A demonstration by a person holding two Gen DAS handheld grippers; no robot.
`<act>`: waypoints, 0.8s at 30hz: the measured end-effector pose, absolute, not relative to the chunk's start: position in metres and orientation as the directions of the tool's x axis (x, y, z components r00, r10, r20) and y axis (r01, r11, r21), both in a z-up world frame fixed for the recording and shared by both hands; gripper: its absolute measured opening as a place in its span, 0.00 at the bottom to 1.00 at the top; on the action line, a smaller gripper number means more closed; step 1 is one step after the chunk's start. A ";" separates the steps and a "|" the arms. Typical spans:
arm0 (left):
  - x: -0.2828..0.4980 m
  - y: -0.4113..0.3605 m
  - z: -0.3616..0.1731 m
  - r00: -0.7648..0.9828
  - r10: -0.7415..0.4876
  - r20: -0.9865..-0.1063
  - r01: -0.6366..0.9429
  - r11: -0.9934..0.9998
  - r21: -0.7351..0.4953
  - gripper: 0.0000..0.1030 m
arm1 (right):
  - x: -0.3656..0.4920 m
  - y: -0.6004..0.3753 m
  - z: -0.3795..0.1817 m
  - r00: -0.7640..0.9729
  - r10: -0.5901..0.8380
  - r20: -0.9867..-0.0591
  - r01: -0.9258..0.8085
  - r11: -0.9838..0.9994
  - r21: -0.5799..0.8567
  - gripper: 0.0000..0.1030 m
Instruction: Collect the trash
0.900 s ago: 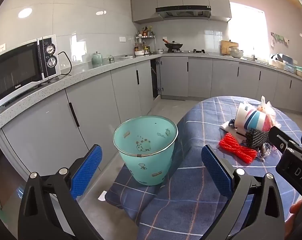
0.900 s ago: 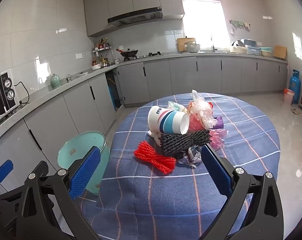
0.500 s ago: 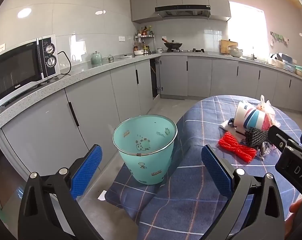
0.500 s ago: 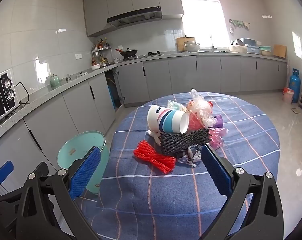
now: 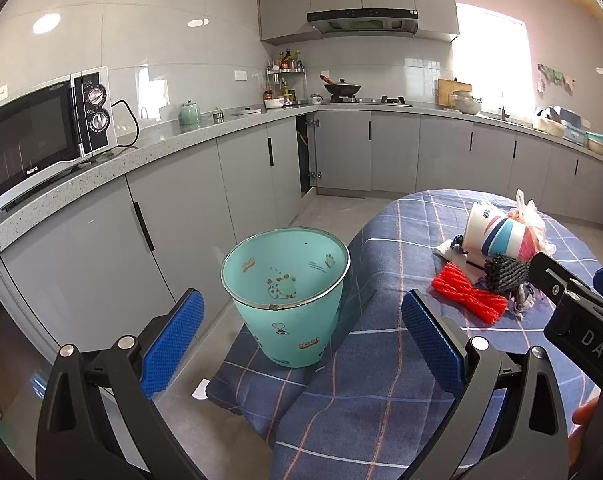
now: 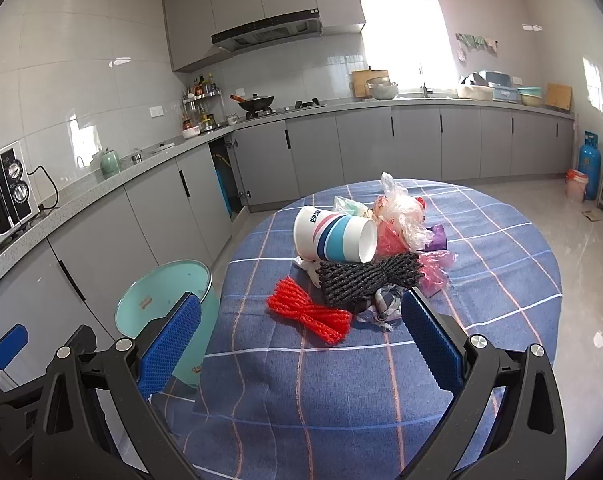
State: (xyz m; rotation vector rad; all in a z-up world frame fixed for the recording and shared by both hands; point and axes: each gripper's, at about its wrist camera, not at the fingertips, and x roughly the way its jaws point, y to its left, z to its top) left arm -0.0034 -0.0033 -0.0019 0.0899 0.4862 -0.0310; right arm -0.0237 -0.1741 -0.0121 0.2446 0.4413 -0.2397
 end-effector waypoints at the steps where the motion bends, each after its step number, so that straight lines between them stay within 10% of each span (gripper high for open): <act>1: -0.004 -0.003 -0.002 0.884 -0.007 -0.468 0.050 0.996 0.079 0.95 | -0.023 -0.175 -0.013 0.877 -0.175 -0.447 0.281 0.943 0.181 0.96; 24: -0.002 -0.001 0.000 0.882 -0.005 -0.472 0.047 0.996 0.077 0.95 | -0.022 -0.174 -0.015 0.875 -0.166 -0.455 0.277 0.942 0.189 0.96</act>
